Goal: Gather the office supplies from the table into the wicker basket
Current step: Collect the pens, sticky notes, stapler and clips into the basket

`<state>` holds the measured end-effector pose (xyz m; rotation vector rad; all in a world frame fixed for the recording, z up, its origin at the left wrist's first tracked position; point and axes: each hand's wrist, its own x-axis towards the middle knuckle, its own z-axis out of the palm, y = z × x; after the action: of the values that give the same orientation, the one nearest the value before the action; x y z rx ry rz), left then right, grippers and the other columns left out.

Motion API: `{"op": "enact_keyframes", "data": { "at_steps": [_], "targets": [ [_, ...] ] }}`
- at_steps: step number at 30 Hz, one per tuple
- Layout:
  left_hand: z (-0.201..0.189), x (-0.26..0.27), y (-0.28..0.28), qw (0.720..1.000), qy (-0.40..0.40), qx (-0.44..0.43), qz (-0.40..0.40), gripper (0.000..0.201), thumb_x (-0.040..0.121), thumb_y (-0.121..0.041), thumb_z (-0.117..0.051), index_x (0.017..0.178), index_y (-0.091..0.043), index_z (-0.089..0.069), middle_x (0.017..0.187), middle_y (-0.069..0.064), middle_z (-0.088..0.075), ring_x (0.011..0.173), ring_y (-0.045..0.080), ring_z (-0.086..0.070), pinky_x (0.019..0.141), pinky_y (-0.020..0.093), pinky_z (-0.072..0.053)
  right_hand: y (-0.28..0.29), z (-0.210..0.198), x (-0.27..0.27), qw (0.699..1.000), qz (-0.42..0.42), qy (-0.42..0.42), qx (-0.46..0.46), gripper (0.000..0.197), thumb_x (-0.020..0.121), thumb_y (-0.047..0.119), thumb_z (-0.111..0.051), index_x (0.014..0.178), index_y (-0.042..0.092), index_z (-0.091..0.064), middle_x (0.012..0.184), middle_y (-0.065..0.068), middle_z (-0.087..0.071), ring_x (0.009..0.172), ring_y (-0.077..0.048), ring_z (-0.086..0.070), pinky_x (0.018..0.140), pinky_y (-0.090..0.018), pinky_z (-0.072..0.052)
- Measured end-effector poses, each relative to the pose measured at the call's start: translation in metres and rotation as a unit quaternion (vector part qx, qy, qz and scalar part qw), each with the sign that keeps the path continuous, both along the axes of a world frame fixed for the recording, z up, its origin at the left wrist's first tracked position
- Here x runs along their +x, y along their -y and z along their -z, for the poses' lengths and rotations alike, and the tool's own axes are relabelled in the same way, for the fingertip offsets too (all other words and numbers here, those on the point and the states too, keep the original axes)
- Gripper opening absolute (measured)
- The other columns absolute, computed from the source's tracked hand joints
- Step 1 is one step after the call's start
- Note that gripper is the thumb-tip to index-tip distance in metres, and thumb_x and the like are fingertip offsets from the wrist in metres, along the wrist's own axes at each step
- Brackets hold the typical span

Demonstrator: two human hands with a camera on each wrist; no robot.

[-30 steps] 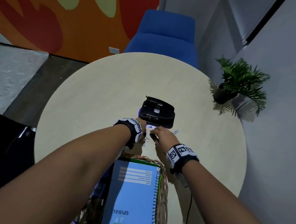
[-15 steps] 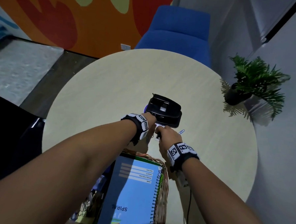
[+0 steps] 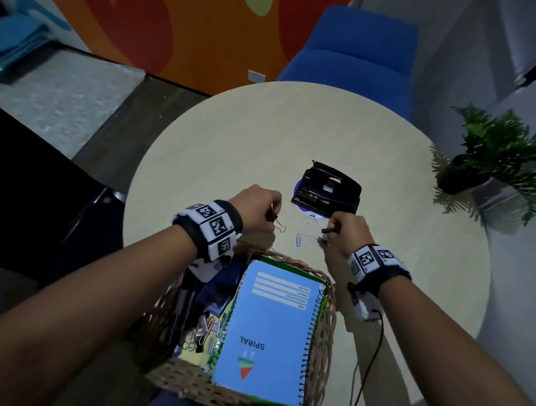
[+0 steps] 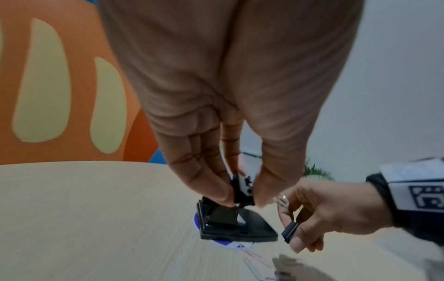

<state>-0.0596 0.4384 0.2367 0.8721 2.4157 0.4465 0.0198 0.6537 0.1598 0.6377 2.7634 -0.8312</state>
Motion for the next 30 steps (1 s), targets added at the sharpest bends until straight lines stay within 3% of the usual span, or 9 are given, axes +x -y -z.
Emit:
{"op": "enact_keyframes", "data": {
  "at_steps": [3, 5, 10, 12, 14, 18, 22, 26, 30],
  "targets": [
    [-0.004, 0.02, 0.066, 0.997, 0.034, 0.046, -0.047, 0.02, 0.073, -0.014, -0.072, 0.088, -0.015, -0.058, 0.071, -0.004, -0.06, 0.07, 0.017, -0.057, 0.062, 0.024, -0.041, 0.021, -0.025, 0.009, 1.0, -0.007, -0.022, -0.013, 0.013, 0.075, 0.004, -0.075, 0.073, 0.006, -0.062, 0.067, -0.001, -0.061, 0.064, -0.016, -0.055, 0.058, -0.025, -0.041],
    [0.001, 0.036, 0.096, 0.994, 0.069, 0.057, -0.059, 0.02, 0.074, -0.015, -0.074, 0.085, -0.019, -0.058, 0.07, -0.006, -0.06, 0.066, 0.012, -0.055, 0.059, 0.017, -0.04, 0.035, -0.044, 0.015, 0.998, -0.035, -0.032, -0.043, 0.016, 0.074, 0.007, -0.078, 0.07, 0.007, -0.063, 0.069, -0.006, -0.065, 0.067, -0.021, -0.058, 0.062, -0.029, -0.046],
    [0.028, 0.068, 0.153, 0.988, 0.152, 0.0, -0.01, 0.019, 0.081, -0.008, -0.065, 0.083, -0.027, -0.062, 0.075, -0.004, -0.07, 0.062, -0.007, -0.061, 0.062, 0.012, -0.044, 0.11, -0.059, 0.033, 0.986, -0.105, 0.01, -0.129, 0.021, 0.073, 0.004, -0.077, 0.067, 0.017, -0.062, 0.063, 0.001, -0.058, 0.057, -0.009, -0.051, 0.057, -0.021, -0.041],
    [0.037, 0.073, 0.162, 0.988, 0.149, -0.032, 0.023, 0.02, 0.083, -0.014, -0.065, 0.098, -0.027, -0.069, 0.092, -0.002, -0.074, 0.079, -0.001, -0.066, 0.075, 0.019, -0.049, 0.136, -0.054, 0.04, 0.979, -0.128, 0.045, -0.15, 0.022, 0.076, 0.003, -0.075, 0.068, 0.019, -0.061, 0.061, 0.003, -0.059, 0.054, -0.007, -0.053, 0.057, -0.02, -0.043],
    [0.04, 0.074, 0.169, 0.99, 0.127, -0.058, 0.032, 0.031, 0.087, -0.015, -0.061, 0.117, -0.024, -0.065, 0.105, -0.002, -0.072, 0.094, 0.009, -0.067, 0.083, 0.022, -0.048, 0.158, -0.049, 0.049, 0.972, -0.151, 0.077, -0.164, 0.018, 0.08, 0.004, -0.073, 0.071, 0.017, -0.063, 0.063, 0.001, -0.064, 0.059, -0.011, -0.061, 0.063, -0.023, -0.05],
    [0.033, 0.062, 0.179, 0.991, 0.119, -0.001, -0.057, 0.034, 0.091, -0.006, -0.053, 0.122, -0.017, -0.062, 0.096, 0.0, -0.074, 0.08, 0.006, -0.071, 0.076, 0.015, -0.049, 0.188, -0.042, 0.069, 0.955, -0.172, 0.118, -0.213, 0.004, 0.084, 0.003, -0.069, 0.085, 0.007, -0.068, 0.069, -0.003, -0.068, 0.07, -0.021, -0.069, 0.076, -0.036, -0.058],
    [0.02, 0.046, 0.177, 0.991, 0.055, 0.048, -0.116, 0.025, 0.091, -0.01, -0.058, 0.114, -0.012, -0.066, 0.093, 0.004, -0.075, 0.08, 0.01, -0.072, 0.069, 0.012, -0.043, 0.2, -0.04, 0.086, 0.936, -0.19, 0.131, -0.266, 0.008, 0.085, 0.008, -0.071, 0.092, 0.006, -0.068, 0.079, -0.01, -0.073, 0.069, -0.014, -0.068, 0.08, -0.033, -0.058],
    [0.009, 0.037, 0.16, 0.992, 0.026, 0.054, -0.109, 0.024, 0.09, -0.015, -0.059, 0.113, -0.014, -0.066, 0.093, 0.005, -0.075, 0.078, 0.012, -0.067, 0.071, 0.018, -0.044, 0.169, -0.04, 0.091, 0.963, -0.131, 0.065, -0.225, 0.01, 0.089, 0.005, -0.06, 0.094, 0.011, -0.067, 0.084, -0.013, -0.075, 0.069, -0.01, -0.068, 0.076, -0.035, -0.059],
    [-0.005, 0.027, 0.116, 0.996, 0.012, 0.056, -0.073, 0.029, 0.086, -0.025, -0.064, 0.113, -0.015, -0.066, 0.101, 0.002, -0.073, 0.085, 0.015, -0.065, 0.085, 0.027, -0.049, 0.104, -0.042, 0.09, 0.97, 0.051, -0.017, -0.236, 0.013, 0.085, 0.002, -0.065, 0.08, 0.013, -0.065, 0.07, -0.014, -0.068, 0.059, -0.022, -0.063, 0.069, -0.042, -0.059]
  ]
}}
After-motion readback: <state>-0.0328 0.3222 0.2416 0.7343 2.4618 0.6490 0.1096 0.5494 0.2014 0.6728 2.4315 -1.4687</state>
